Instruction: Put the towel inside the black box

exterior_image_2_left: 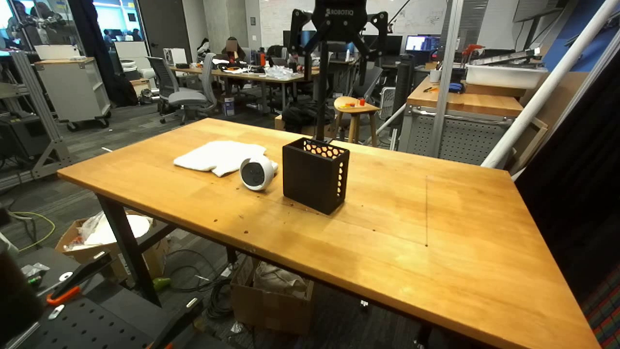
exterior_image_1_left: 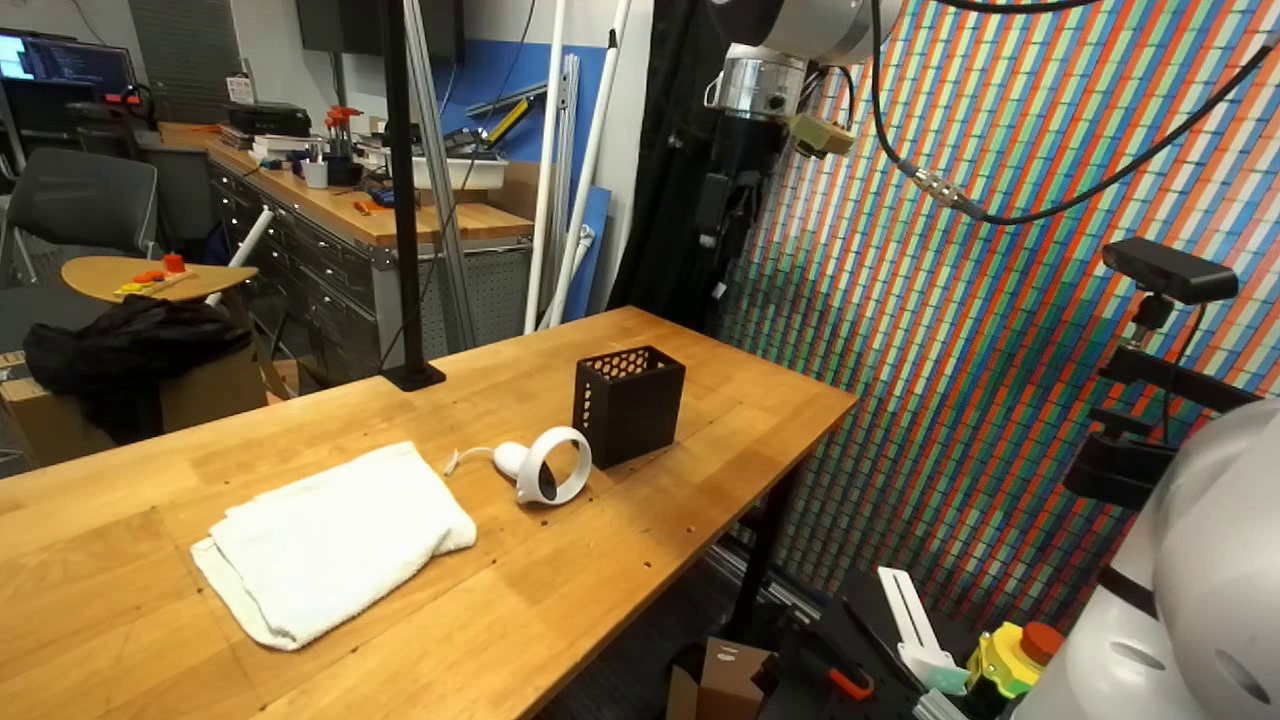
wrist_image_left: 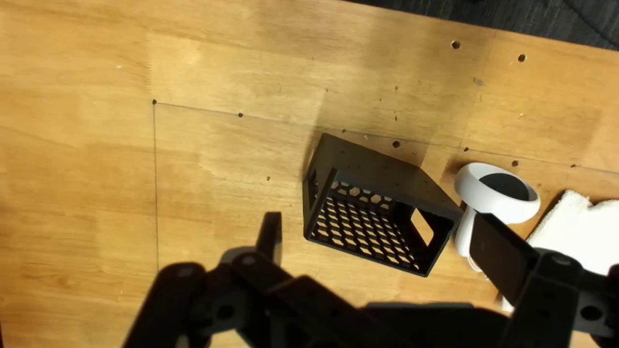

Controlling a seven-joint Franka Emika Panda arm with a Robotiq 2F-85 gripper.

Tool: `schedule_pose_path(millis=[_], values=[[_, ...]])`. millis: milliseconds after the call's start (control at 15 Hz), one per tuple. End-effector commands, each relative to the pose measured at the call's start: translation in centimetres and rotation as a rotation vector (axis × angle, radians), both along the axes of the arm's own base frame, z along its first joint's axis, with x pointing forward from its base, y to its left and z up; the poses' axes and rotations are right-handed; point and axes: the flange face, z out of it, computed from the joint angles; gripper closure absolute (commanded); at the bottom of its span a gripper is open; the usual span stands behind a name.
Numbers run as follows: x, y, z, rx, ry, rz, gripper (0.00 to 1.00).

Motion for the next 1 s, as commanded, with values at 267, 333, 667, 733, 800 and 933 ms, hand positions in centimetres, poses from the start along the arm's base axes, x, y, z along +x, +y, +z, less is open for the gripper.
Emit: schedule_pose_path(millis=[267,333,667,733,800,933], values=[[4.7,-1.6,-1.2,-0.015,-0.062,-0.068,0.00],[5.1,-1.9,-1.9,-0.012,-0.062,-0.075,0.00],[7.3,-2.6,-5.6,-0.020,-0.056,-0.097,0.00],[7.7,-2.5,-6.4,-0.021,-0.054,-0.099,0.00],[8.0,-2.5,-7.4,-0.022,-0.051,-0.103,0.00],[8.5,-2.3,-9.2,-0.020,-0.042,-0.111,0.00]])
